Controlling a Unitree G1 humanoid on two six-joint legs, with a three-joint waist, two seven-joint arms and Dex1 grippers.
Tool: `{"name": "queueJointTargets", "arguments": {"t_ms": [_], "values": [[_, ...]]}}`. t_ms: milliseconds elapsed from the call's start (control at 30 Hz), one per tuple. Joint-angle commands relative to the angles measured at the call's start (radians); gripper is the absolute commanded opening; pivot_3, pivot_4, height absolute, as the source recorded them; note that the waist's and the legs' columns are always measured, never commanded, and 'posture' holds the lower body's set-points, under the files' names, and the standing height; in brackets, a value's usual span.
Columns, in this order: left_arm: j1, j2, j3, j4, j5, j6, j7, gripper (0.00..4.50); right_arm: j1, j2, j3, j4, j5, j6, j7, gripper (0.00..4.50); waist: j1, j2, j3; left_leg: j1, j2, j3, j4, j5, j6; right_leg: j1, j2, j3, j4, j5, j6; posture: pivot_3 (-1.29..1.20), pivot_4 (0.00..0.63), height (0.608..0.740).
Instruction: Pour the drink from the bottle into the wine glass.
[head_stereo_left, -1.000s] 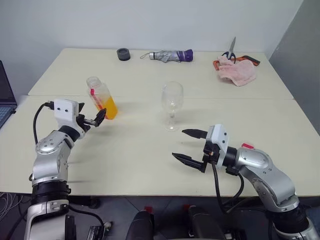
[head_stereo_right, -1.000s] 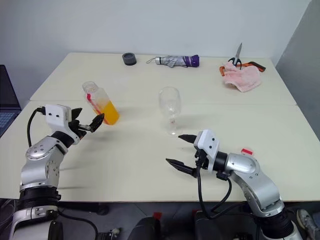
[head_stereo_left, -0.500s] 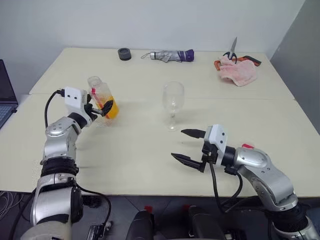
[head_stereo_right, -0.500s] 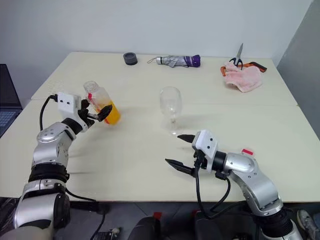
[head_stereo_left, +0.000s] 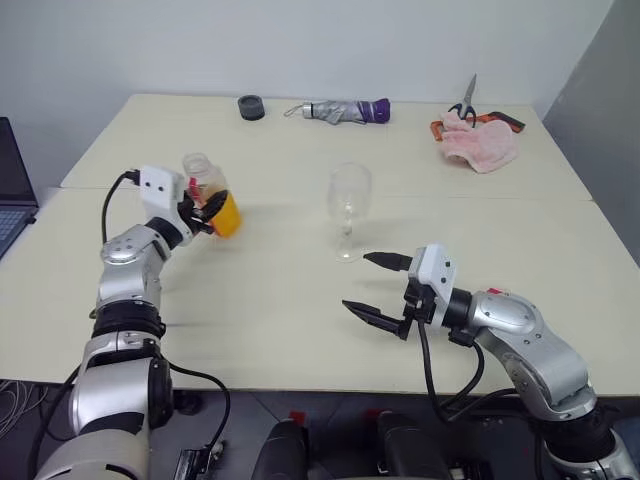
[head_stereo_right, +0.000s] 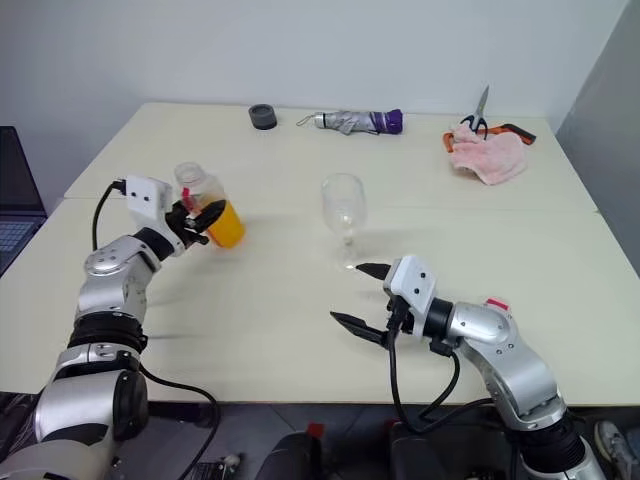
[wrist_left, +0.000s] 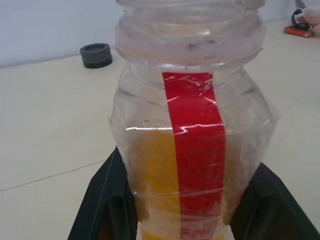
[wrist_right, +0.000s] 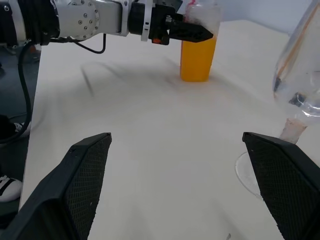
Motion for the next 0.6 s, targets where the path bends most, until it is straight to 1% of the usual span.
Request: {"name": "queueJointTargets", "arguments": {"t_ms": [33, 133, 267, 467, 600], "values": [[-0.022, -0.015, -0.052, -0.224, -0.003, 0.035, -0.014, 1.81, -0.051, 0.015, -0.084, -0.072, 0.056, 0.032, -0.053, 4.50, 0.002, -0.001, 0.001, -0.001, 0.000, -0.001, 0.000, 0.000, 0.000, 0.000, 0.000, 0.000, 0.000, 0.000, 0.000, 0.00, 0.150, 0.740], [-0.054, -0.030, -0.115, -0.332, 0.020, 0.062, -0.035, 1.80, -0.092, 0.028, -0.132, -0.080, 0.093, 0.073, -0.098, 4.50, 0.003, -0.001, 0.001, -0.001, 0.000, -0.001, 0.001, 0.000, 0.000, 0.000, -0.001, 0.000, 0.000, 0.000, 0.000, 0.00, 0.150, 0.740], [-0.105, -0.032, -0.183, -0.367, 0.050, 0.051, -0.077, 1.80, -0.122, 0.036, -0.157, -0.090, 0.124, 0.126, -0.144, 4.50, 0.002, -0.001, 0.001, -0.001, -0.001, -0.001, 0.000, 0.000, 0.000, 0.000, -0.001, 0.000, 0.000, 0.000, 0.000, 0.00, 0.150, 0.740], [-0.194, -0.029, -0.263, -0.292, 0.135, -0.103, -0.127, 1.80, -0.136, 0.048, -0.144, -0.084, 0.097, 0.098, -0.184, 4.50, -0.005, -0.001, 0.001, 0.001, -0.001, 0.001, -0.001, 0.000, 0.000, 0.000, 0.001, 0.001, 0.000, 0.000, 0.000, 0.00, 0.150, 0.740], [-0.249, -0.026, -0.300, -0.203, 0.201, -0.239, -0.123, 1.80, -0.135, 0.050, -0.133, -0.078, 0.113, 0.085, -0.168, 4.50, -0.003, -0.001, 0.001, 0.000, -0.001, 0.001, -0.001, 0.000, 0.000, -0.001, 0.001, 0.001, 0.000, 0.000, 0.000, 0.00, 0.150, 0.740]]}}
